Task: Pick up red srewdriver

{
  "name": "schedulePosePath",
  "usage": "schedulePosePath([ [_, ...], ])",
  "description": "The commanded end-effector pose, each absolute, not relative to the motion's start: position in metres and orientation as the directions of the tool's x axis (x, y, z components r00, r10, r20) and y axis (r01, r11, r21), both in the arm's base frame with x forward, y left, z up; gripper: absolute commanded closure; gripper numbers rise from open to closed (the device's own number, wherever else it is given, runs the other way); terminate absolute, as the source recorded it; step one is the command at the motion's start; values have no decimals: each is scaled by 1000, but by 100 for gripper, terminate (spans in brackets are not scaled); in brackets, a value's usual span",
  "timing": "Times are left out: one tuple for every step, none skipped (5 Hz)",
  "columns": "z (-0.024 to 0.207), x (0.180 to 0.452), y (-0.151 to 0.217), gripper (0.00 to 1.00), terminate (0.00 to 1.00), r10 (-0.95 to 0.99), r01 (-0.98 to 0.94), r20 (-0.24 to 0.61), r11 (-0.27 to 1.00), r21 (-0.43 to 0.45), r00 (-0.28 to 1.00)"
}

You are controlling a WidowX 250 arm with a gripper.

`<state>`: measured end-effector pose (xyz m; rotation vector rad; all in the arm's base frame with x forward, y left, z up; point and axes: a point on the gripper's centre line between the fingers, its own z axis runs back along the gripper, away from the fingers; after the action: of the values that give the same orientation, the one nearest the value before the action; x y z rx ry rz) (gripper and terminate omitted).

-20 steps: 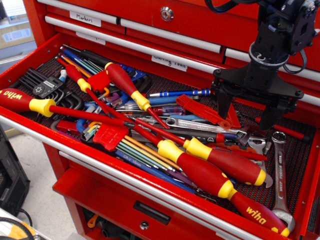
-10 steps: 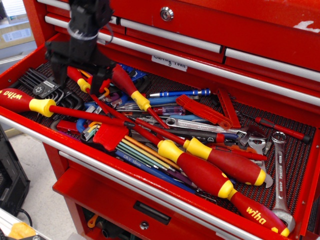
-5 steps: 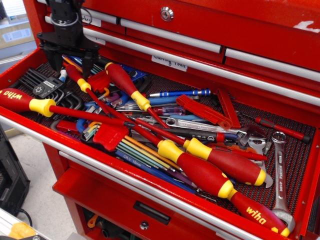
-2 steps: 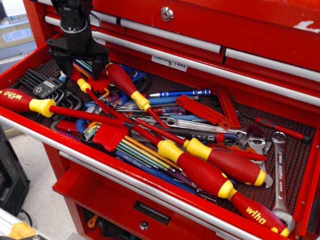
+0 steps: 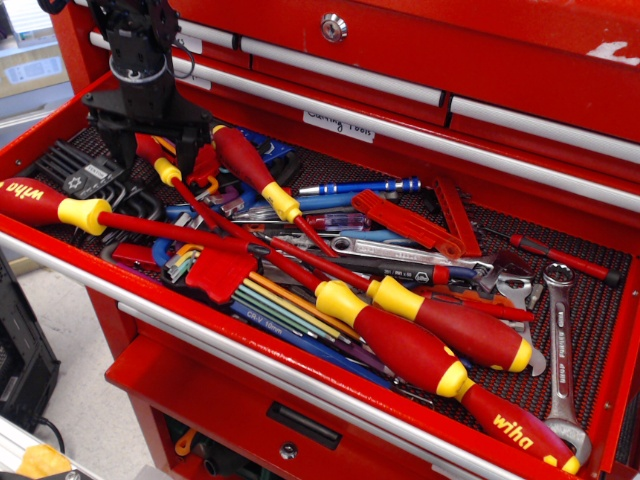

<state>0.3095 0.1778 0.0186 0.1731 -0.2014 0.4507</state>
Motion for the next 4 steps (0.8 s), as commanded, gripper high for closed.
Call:
schedulePosePath([
  [11,317,176,100,0,440,-464,254,885,42,861],
  [6,335,181,100,0,402,-416,238,909,13,884],
  [20,335,183,100,0,397,-417,233,908,42,888],
  [55,329,181,100,0,410,-437,215,895,93,886],
])
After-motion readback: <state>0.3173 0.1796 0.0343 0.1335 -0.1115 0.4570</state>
